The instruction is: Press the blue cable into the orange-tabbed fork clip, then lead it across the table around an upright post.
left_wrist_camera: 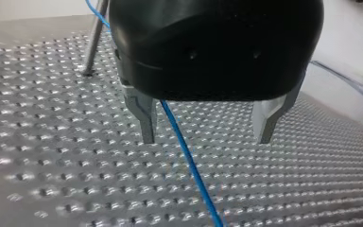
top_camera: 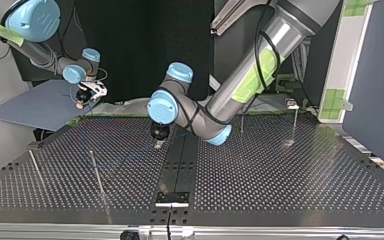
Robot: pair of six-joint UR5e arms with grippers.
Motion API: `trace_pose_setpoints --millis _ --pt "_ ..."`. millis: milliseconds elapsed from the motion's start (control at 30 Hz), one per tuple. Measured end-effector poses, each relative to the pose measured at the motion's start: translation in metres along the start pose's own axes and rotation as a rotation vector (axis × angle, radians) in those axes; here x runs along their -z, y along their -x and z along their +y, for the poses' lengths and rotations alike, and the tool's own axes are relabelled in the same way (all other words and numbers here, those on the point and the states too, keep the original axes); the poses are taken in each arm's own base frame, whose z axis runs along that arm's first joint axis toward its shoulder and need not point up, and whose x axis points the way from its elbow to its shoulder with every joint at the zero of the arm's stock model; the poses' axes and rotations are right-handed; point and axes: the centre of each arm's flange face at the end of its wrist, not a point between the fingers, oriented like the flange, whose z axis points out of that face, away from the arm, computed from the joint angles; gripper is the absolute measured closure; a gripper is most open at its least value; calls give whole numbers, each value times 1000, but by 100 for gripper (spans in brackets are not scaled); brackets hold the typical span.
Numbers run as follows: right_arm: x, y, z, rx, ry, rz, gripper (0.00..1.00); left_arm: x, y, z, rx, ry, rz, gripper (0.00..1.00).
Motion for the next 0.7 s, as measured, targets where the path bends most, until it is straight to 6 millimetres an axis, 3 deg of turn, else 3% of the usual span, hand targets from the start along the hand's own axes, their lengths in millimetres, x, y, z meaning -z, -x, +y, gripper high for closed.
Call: trace_pose_setpoints --millis 300,700 --pt "0 0 0 1 0 0 100 -7 15 3 66 12 -104 0" --pt "0 0 -1 0 0 0 100 -8 12 -16 97 -72 -123 0"
